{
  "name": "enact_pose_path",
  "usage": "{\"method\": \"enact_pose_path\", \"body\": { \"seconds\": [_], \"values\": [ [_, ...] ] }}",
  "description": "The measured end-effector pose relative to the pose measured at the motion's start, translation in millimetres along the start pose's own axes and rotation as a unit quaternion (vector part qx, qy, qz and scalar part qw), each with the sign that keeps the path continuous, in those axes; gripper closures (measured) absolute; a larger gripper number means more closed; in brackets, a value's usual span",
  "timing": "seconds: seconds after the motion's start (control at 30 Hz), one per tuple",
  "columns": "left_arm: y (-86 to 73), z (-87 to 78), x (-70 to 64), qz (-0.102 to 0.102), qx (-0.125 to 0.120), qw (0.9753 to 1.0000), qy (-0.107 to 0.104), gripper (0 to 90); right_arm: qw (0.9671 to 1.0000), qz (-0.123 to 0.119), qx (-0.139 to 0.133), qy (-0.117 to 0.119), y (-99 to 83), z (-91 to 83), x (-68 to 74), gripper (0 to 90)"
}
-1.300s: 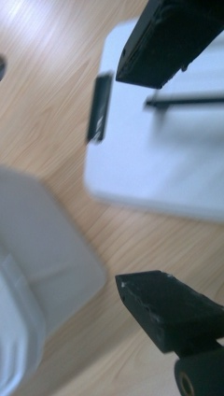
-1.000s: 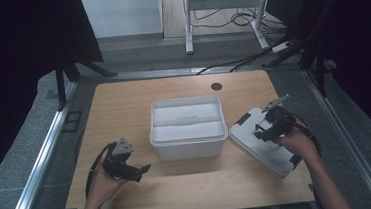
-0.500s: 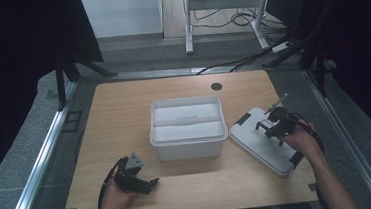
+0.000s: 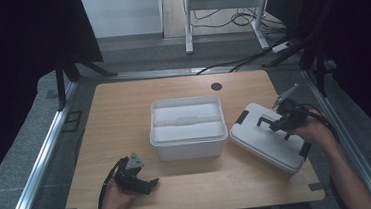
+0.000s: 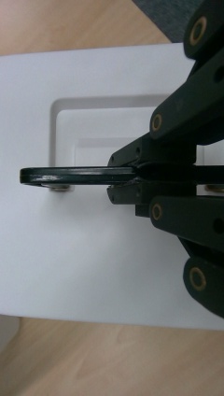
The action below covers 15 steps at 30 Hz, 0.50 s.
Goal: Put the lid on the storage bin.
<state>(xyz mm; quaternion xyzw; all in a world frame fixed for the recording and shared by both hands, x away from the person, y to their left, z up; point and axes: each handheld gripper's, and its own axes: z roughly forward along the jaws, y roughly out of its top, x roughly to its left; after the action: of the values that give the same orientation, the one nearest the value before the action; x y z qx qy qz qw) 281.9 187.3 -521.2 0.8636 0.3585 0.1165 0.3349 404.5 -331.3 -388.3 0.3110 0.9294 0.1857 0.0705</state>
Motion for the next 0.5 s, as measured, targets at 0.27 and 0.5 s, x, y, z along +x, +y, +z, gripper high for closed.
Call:
{"method": "enact_pose_path", "body": {
  "seconds": [0.27, 0.5],
  "values": [
    [0.0, 0.1, 0.1, 0.000, -0.001, 1.0000, 0.000, 0.0, 0.9994, -0.031, -0.017, -0.003, 12.7, -45.8, 0.6, 83.8],
    [0.0, 0.1, 0.0, -0.002, -0.001, 1.0000, 0.000, 0.0, 0.9970, -0.069, -0.035, -0.002, 33.1, -78.8, 4.8, 83.7]
  ]
}}
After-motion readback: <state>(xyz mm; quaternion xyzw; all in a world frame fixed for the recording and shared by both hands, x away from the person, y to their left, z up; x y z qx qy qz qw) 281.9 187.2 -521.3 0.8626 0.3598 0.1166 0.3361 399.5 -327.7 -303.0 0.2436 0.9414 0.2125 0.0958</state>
